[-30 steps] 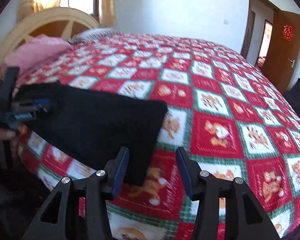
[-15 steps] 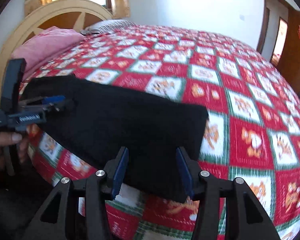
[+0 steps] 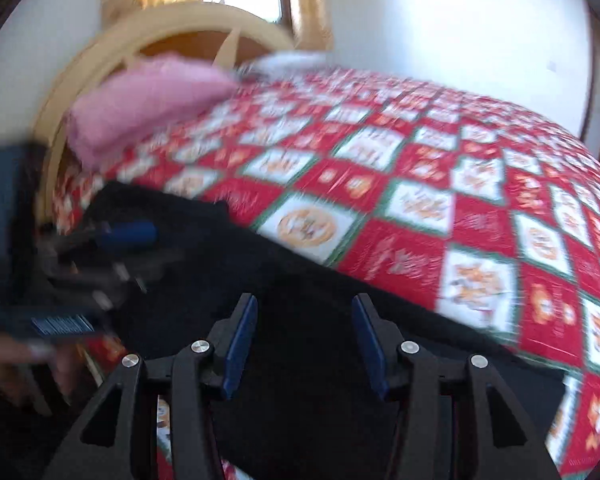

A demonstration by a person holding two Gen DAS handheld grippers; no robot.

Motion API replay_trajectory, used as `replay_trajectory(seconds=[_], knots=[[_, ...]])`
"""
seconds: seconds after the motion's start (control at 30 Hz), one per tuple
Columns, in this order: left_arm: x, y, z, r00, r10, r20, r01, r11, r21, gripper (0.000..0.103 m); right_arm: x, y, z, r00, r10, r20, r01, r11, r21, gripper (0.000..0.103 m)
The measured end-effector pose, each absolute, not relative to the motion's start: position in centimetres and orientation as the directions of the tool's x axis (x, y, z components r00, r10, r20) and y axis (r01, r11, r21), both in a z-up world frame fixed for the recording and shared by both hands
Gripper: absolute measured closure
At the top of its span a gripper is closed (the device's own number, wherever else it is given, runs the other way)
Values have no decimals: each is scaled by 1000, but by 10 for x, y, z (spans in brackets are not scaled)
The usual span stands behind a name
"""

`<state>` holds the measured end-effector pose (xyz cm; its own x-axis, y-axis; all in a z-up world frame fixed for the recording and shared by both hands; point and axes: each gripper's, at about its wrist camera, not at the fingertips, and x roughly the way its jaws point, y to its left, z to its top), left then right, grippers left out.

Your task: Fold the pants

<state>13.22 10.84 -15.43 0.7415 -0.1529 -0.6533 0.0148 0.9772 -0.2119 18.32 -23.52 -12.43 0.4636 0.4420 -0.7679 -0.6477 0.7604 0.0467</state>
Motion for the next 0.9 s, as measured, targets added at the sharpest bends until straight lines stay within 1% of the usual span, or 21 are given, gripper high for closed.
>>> replay_trajectory(seconds=[0.03, 0.1, 0.13, 0.2, 0.3, 0.43, 0.53, 0.6, 0.63, 0.67, 0.7, 0.73, 0.77, 0.83, 0.9], knots=[[132, 113, -154, 744, -148, -652, 3, 976, -218, 24, 187, -226, -139, 442, 394, -806, -647, 762, 18, 52], [132, 122, -152, 751, -134, -646, -20, 974, -224, 24, 183, -223, -142, 476, 389, -789, -647, 763, -14, 51], [131, 126, -151, 756, -126, -643, -33, 973, -230, 20, 182, -224, -140, 475, 387, -790, -645, 764, -14, 51], [130, 133, -151, 764, -116, -635, -63, 966, -251, 13, 177, -230, -129, 482, 427, -765, -630, 776, 36, 51], [131, 137, -152, 760, -118, -639, -75, 961, -266, 13, 169, -235, -108, 477, 497, -725, -625, 772, 118, 52], [130, 137, -150, 765, -112, -634, -70, 965, -255, 12, 145, -226, -102, 390, 544, -743, -680, 714, 165, 52], [132, 138, -153, 758, -118, -642, -75, 961, -265, 12, 109, -220, -112, 352, 527, -774, -752, 651, 102, 52], [133, 137, -157, 746, -115, -656, -79, 963, -259, 12, 98, -216, -123, 361, 504, -784, -770, 636, 55, 52], [133, 137, -158, 744, -117, -658, -77, 963, -258, 13, 97, -213, -129, 380, 483, -789, -766, 642, 24, 60], [132, 137, -158, 744, -117, -658, -76, 963, -258, 13, 99, -212, -135, 393, 465, -793, -757, 654, 8, 72], [132, 137, -158, 745, -117, -657, -76, 963, -258, 12, 103, -213, -139, 399, 460, -793, -746, 666, 11, 76], [131, 137, -157, 746, -117, -655, -76, 963, -258, 12, 109, -216, -142, 395, 466, -792, -733, 679, 34, 84], [131, 138, -157, 747, -115, -655, -78, 963, -259, 12, 111, -218, -141, 392, 474, -788, -728, 684, 49, 99], [131, 140, -158, 747, -110, -656, -88, 961, -262, 12, 108, -223, -135, 385, 496, -779, -730, 680, 72, 99], [132, 141, -160, 742, -113, -661, -92, 959, -267, 12, 98, -222, -126, 391, 509, -767, -751, 658, 53, 99]])
